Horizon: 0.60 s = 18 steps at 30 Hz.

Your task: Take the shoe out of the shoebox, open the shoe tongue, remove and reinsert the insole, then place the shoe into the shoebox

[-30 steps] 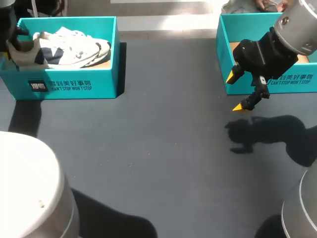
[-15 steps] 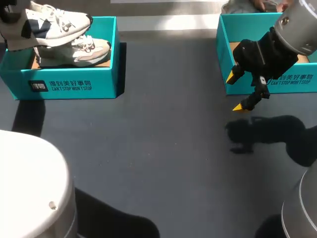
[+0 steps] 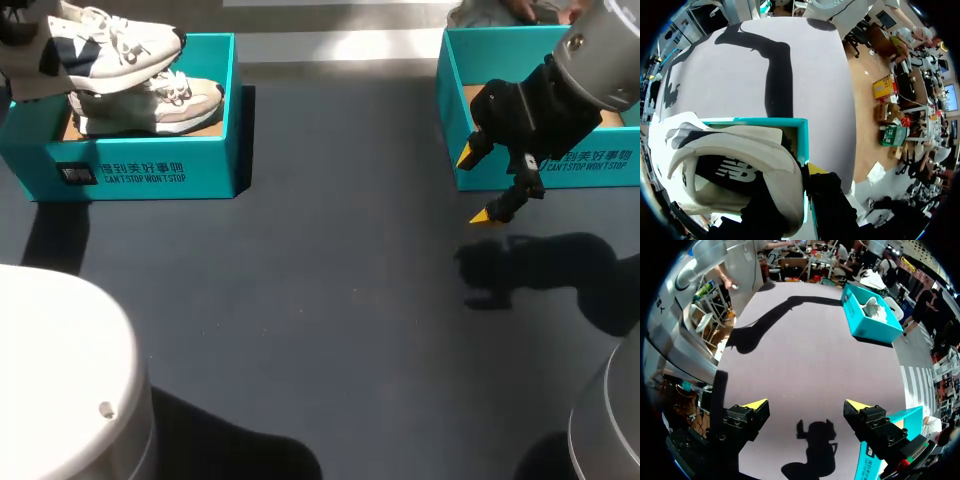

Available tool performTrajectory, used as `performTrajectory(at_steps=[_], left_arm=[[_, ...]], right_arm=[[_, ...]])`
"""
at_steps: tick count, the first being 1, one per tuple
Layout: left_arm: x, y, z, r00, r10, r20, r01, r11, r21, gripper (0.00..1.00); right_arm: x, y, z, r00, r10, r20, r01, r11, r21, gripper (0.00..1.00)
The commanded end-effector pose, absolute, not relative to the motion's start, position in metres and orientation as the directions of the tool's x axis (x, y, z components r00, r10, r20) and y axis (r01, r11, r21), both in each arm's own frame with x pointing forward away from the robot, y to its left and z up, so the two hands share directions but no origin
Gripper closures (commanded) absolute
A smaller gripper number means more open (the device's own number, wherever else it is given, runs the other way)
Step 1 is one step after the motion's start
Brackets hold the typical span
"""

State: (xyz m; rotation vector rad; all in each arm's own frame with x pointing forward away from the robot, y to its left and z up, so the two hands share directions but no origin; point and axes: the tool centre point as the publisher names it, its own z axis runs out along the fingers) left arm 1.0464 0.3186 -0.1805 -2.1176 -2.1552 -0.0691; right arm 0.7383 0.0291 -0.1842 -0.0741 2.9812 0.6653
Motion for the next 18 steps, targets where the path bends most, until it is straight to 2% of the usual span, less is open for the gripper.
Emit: performTrajectory(at_steps=[1, 8, 12, 18], left_arm=[[1.044, 0.318, -0.179, -0.015, 0.993, 0.117, 0.999, 0.020, -0.046, 1.00], [1.044, 0.318, -0.179, -0.015, 0.993, 0.117, 0.999, 0.020, -0.046, 1.00], [1.026, 0.307, -0.166, -0.111, 0.982, 0.156, 0.992, 0.118, -0.042, 1.00], [0.991, 0.272, -0.154, -0.154, 0.970, 0.185, 0.988, 0.157, 0.000, 1.00]], right_arm=[[0.739, 0.030, -0.185, -0.995, -0.029, -0.092, -0.065, 0.906, 0.419, 0.00], [0.739, 0.030, -0.185, -0.995, -0.029, -0.092, -0.065, 0.906, 0.419, 0.00], [0.739, 0.030, -0.185, -0.995, -0.029, -0.092, -0.065, 0.906, 0.419, 0.00], [0.739, 0.030, -0.185, -0.995, -0.029, -0.092, -0.065, 0.906, 0.419, 0.00]])
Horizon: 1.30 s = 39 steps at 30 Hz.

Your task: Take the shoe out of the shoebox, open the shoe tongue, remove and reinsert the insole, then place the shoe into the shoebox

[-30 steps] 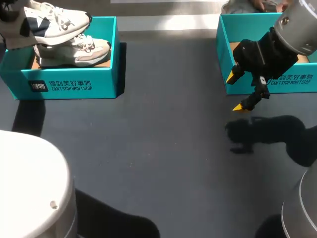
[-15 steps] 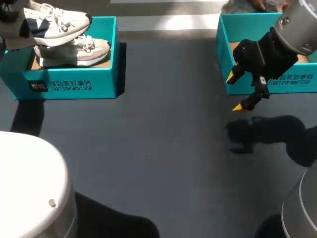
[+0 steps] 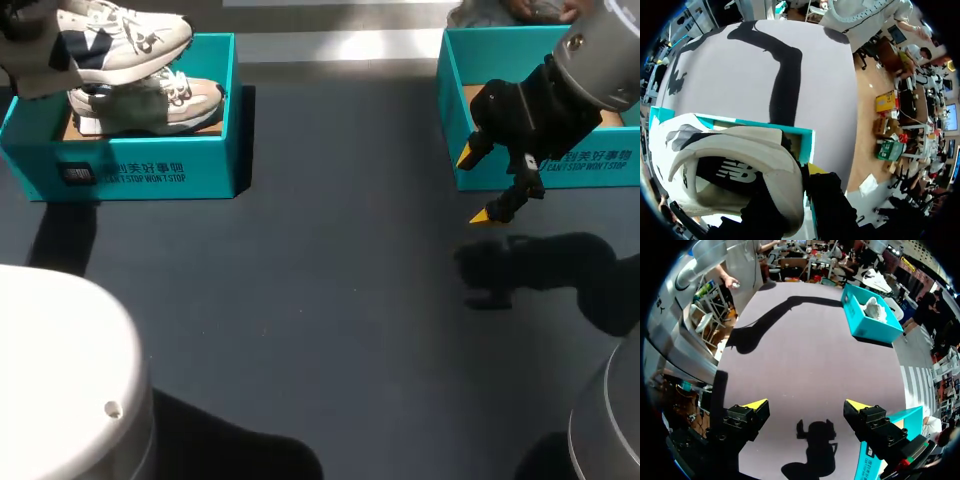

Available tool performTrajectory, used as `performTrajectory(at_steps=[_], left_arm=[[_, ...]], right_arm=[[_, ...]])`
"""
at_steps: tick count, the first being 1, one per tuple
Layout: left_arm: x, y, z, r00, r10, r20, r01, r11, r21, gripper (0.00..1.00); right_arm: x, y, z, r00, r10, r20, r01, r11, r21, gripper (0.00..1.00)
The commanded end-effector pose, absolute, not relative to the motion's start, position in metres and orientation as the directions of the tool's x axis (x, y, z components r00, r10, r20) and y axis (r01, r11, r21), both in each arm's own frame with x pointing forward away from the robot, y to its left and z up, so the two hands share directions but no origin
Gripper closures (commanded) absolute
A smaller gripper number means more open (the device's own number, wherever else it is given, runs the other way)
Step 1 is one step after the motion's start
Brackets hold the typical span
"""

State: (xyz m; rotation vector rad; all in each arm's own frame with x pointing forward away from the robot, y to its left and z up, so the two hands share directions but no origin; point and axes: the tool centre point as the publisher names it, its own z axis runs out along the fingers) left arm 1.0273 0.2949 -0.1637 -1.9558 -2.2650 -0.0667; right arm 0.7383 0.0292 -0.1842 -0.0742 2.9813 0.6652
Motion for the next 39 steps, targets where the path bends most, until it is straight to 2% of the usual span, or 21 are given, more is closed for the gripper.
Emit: performTrajectory(at_steps=[1, 6, 10, 26, 39], left_arm=[[0.986, 0.268, -0.152, -0.162, 0.969, 0.187, 0.987, 0.163, 0.010, 1.00], [0.954, 0.246, -0.141, -0.241, 0.941, 0.236, 0.971, 0.233, 0.062, 1.00], [0.931, 0.233, -0.134, -0.312, 0.923, 0.224, 0.950, 0.310, 0.046, 1.00], [0.926, 0.229, -0.133, -0.291, 0.933, 0.212, 0.956, 0.289, 0.043, 1.00], [0.825, 0.141, -0.130, -0.337, 0.906, 0.257, 0.940, 0.307, 0.149, 1.00]], right_arm=[[0.739, 0.030, -0.185, -0.995, -0.029, -0.092, -0.065, 0.906, 0.419, 0.00], [0.739, 0.030, -0.185, -0.995, -0.029, -0.092, -0.065, 0.906, 0.419, 0.00], [0.739, 0.030, -0.185, -0.995, -0.029, -0.092, -0.065, 0.906, 0.419, 0.00], [0.739, 0.030, -0.185, -0.995, -0.029, -0.092, -0.065, 0.906, 0.419, 0.00], [0.739, 0.030, -0.185, -0.995, -0.029, -0.092, -0.065, 0.906, 0.419, 0.00]])
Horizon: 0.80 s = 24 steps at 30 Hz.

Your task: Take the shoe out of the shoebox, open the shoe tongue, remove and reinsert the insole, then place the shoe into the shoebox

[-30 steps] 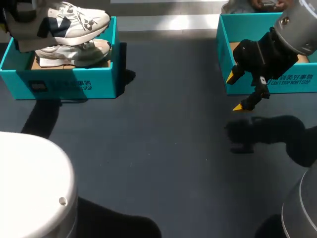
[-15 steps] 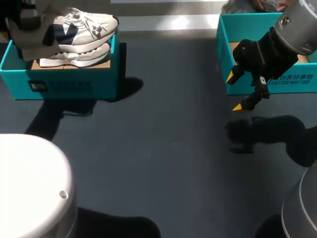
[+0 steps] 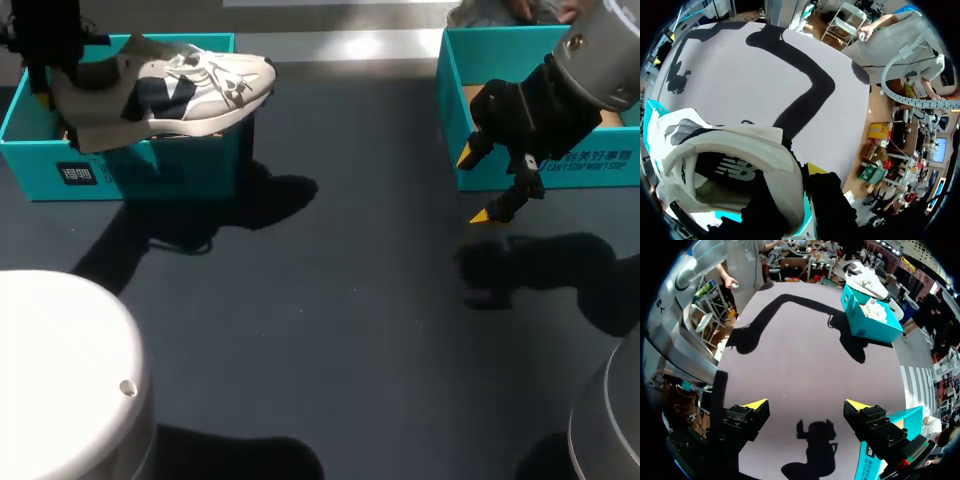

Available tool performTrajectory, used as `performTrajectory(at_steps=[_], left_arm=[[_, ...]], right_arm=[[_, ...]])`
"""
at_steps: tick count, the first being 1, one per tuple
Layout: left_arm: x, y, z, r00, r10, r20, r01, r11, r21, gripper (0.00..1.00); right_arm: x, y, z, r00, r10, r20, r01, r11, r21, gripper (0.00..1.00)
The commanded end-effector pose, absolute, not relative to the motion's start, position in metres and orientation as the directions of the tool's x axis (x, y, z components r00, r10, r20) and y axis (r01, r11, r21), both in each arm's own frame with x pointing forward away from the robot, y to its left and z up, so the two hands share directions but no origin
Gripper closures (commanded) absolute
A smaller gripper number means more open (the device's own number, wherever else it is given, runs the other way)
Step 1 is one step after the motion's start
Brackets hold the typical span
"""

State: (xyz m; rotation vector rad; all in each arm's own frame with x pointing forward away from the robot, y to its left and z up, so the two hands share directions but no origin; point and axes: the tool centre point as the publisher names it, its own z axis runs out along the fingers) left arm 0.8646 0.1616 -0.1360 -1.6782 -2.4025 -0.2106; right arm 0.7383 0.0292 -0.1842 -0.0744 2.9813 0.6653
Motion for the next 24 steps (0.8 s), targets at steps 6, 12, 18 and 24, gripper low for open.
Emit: performTrajectory(at_steps=[6, 12, 18, 24], left_arm=[[0.792, 0.111, -0.131, -0.250, 0.928, 0.277, 0.964, 0.213, 0.156, 1.00], [0.768, 0.087, -0.136, -0.245, 0.926, 0.287, 0.965, 0.204, 0.167, 1.00], [0.744, 0.065, -0.138, -0.221, 0.943, 0.247, 0.971, 0.190, 0.144, 1.00], [0.730, 0.040, -0.154, -0.128, 0.959, 0.252, 0.988, 0.101, 0.118, 1.00]], right_arm=[[0.739, 0.030, -0.185, -0.995, -0.029, -0.092, -0.065, 0.906, 0.419, 0.00], [0.739, 0.030, -0.185, -0.995, -0.029, -0.092, -0.065, 0.906, 0.419, 0.00], [0.739, 0.030, -0.185, -0.995, -0.029, -0.092, -0.065, 0.906, 0.419, 0.00], [0.739, 0.030, -0.185, -0.995, -0.029, -0.092, -0.065, 0.906, 0.419, 0.00]])
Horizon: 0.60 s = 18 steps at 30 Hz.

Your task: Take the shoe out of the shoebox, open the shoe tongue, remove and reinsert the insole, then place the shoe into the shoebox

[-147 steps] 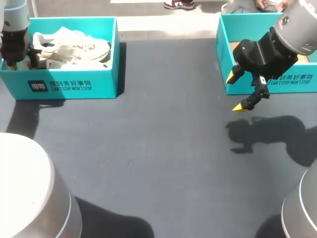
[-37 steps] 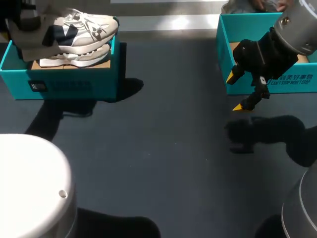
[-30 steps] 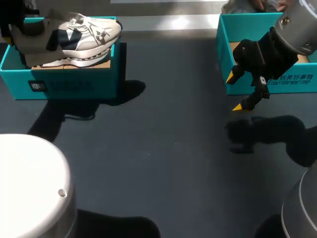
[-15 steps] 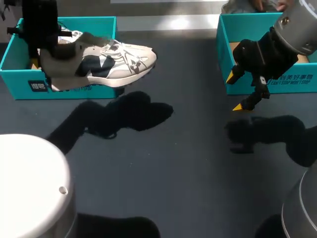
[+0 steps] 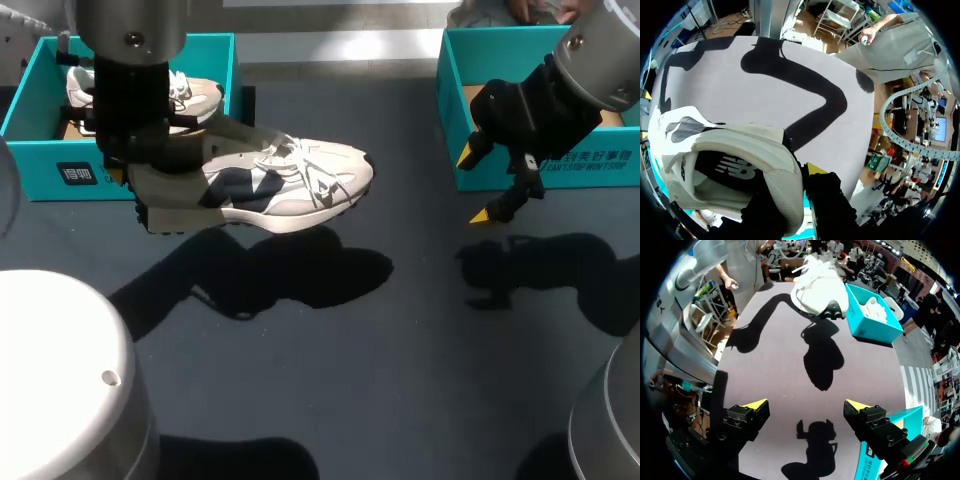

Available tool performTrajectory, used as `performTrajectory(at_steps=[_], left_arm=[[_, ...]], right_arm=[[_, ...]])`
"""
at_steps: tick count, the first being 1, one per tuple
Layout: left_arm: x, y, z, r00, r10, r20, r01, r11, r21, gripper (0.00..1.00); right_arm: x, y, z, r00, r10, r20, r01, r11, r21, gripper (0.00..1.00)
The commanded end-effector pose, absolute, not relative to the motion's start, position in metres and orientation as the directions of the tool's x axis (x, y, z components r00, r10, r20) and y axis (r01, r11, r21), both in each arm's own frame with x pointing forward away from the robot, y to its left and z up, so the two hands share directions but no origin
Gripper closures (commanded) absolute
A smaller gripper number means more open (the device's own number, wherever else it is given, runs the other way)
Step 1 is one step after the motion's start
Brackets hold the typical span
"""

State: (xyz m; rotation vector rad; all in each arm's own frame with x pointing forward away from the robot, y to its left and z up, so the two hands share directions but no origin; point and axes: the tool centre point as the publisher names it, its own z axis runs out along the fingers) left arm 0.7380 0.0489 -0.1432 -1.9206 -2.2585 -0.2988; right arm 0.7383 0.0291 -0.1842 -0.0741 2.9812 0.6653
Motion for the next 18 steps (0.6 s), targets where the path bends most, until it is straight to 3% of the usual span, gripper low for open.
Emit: performTrajectory(at_steps=[1, 18], left_arm=[[0.727, 0.034, -0.157, -0.111, 0.960, 0.258, 0.989, 0.080, 0.126, 1.00], [0.722, 0.007, -0.176, -0.081, 0.963, 0.259, 0.992, 0.051, 0.118, 1.00]], right_arm=[[0.739, 0.030, -0.185, -0.995, -0.029, -0.092, -0.065, 0.906, 0.419, 0.00], [0.739, 0.030, -0.185, -0.995, -0.029, -0.092, -0.065, 0.906, 0.419, 0.00]])
